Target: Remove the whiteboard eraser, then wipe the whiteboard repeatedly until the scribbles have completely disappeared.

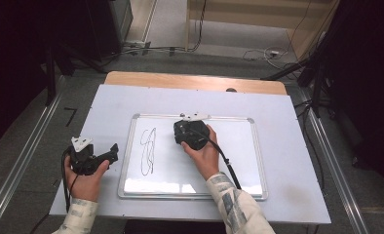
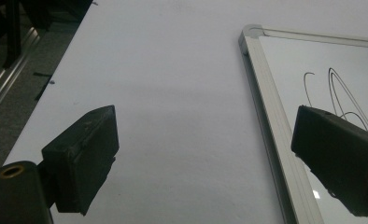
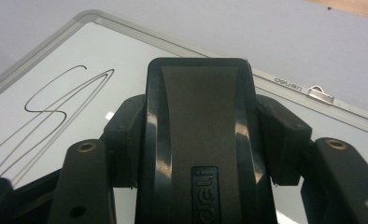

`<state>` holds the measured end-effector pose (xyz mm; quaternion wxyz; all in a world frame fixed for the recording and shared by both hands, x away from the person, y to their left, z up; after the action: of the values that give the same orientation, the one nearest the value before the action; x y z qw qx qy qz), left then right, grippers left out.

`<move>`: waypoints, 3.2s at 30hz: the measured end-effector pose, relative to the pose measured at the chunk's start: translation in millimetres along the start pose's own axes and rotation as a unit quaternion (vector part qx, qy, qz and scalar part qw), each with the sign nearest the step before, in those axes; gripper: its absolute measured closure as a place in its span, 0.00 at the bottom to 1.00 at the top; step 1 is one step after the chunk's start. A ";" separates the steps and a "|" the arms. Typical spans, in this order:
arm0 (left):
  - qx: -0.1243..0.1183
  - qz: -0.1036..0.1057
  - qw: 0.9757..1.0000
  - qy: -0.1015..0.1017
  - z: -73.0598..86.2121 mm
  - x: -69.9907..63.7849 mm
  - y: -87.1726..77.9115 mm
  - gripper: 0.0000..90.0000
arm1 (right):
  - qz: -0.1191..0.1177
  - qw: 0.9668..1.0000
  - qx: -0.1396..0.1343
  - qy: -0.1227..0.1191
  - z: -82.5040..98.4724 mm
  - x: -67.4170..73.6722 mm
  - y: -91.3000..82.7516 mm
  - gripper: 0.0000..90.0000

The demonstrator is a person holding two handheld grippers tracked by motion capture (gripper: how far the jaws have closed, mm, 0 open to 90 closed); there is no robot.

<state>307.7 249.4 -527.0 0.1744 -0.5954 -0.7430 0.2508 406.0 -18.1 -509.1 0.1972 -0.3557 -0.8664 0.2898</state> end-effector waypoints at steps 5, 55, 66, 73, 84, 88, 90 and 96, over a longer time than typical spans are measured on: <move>0.001 -0.001 1.000 0.001 0.2 -0.2 -0.1 0.09 | -0.005 1.000 0.002 0.000 -0.6 5.0 4.9 0.43; 0.000 0.002 1.000 0.003 0.0 -0.3 0.2 0.09 | -0.024 0.998 0.038 -0.037 -17.7 42.5 73.1 0.43; 0.002 0.003 1.000 0.004 0.5 -0.3 0.0 0.09 | -0.018 0.998 0.041 -0.040 -16.4 41.7 76.3 0.42; 0.003 0.003 1.000 0.004 0.8 -1.1 -0.2 0.09 | -0.021 0.998 0.033 -0.042 -20.5 42.0 73.2 0.43; 0.001 0.003 1.000 0.003 0.5 -1.3 -0.7 0.09 | -0.029 0.998 0.033 -0.050 -19.5 42.9 74.8 0.44; 0.000 0.003 1.000 0.002 0.3 -1.5 -1.0 0.09 | -0.035 0.997 0.034 -0.056 -18.5 47.0 75.7 0.44; 0.000 0.003 1.000 0.002 0.3 -1.8 -0.9 0.09 | -0.039 0.997 0.033 -0.060 -18.5 49.2 76.6 0.44; -0.001 0.004 1.000 0.003 -0.2 -1.7 -1.2 0.09 | -0.045 0.996 0.038 -0.067 -17.2 56.7 77.4 0.44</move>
<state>307.3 247.6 -526.1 0.1749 -0.5991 -0.7405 0.2493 416.4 74.3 -538.2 0.1652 -0.2886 -0.8812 0.3362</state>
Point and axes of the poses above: each handheld gripper's, and its own axes: y roughly forward along the jaws, z roughly out of its underside, x roughly to its left, the point moved 7 cm from there along y, roughly forward along the jaws, and after that the axes turned 11 degrees about -z, right-handed, at the moved point
